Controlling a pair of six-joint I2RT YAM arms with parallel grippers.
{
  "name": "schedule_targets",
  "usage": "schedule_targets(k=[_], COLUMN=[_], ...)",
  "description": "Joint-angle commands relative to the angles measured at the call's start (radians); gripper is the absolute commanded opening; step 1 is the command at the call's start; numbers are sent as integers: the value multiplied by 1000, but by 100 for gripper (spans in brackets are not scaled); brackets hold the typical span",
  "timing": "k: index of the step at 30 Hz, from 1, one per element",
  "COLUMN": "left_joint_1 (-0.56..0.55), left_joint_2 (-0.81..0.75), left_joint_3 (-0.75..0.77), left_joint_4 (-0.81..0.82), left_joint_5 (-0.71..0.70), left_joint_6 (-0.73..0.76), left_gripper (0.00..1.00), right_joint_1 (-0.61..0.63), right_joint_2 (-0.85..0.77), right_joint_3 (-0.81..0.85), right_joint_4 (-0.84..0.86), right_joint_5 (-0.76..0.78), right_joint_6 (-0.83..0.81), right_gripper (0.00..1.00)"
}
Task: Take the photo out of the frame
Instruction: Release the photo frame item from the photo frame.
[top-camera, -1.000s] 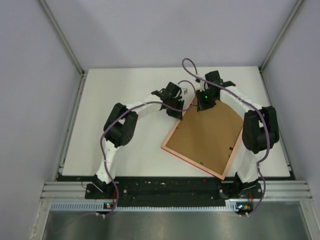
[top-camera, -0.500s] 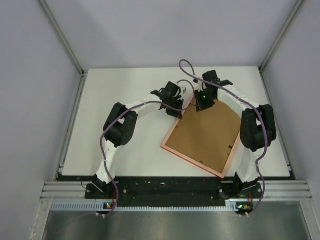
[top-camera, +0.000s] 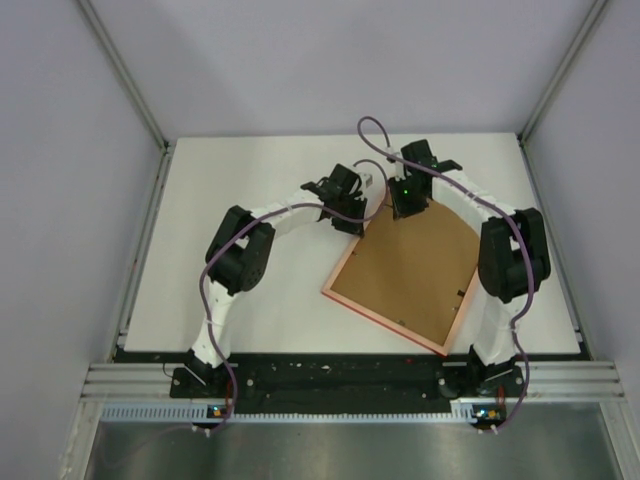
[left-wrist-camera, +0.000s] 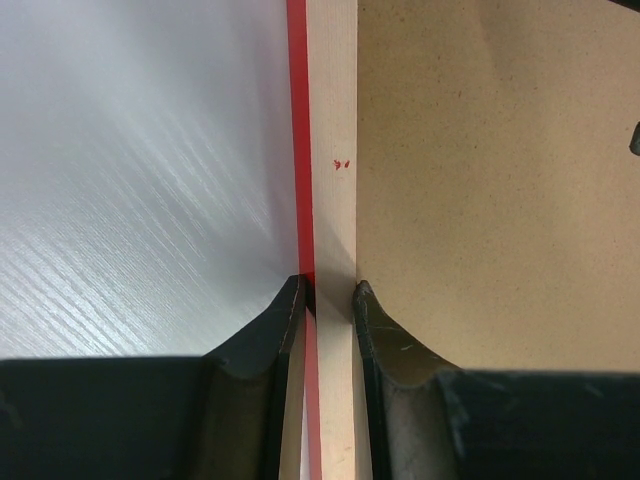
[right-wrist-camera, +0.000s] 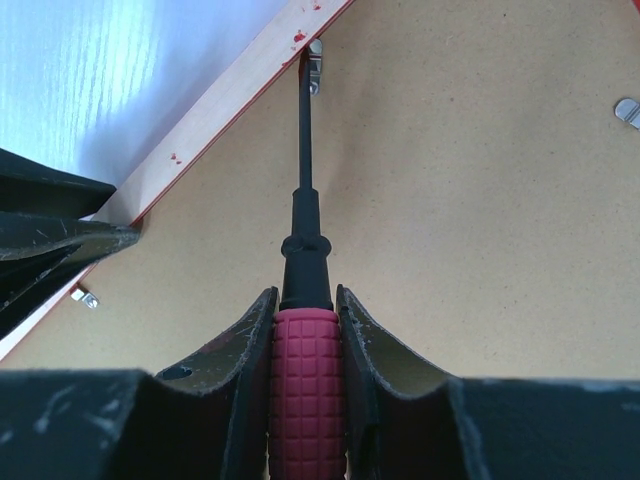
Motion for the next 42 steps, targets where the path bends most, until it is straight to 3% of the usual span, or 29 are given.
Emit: schedule_targets(k=[1,8,16,21,42], left_joint_1=[-3,-3,-3,-4,-4], left_joint_2=[0,3,2,-6,-31], left_joint_3=[-52,-44,-38,-46,-61], left_joint_4=[-93,-93,-101,-103,-120], left_joint_5=[-29,-26,-35,-33,-87], left_joint_6=[11,8,10,5,-19], left_gripper=[0,0,0,0,0], right_joint_1=[-27,11,157,189,191], right_joint_2=[0,3,-26,-25,24], right_joint_3=[35,14,-78,-110,-115], right_joint_4=[41,41,108,144,130], right_joint_5=[35,62,441,599,732], right_joint_6=[32,-23,-166,-201,-261], right_gripper=[0,0,0,0,0])
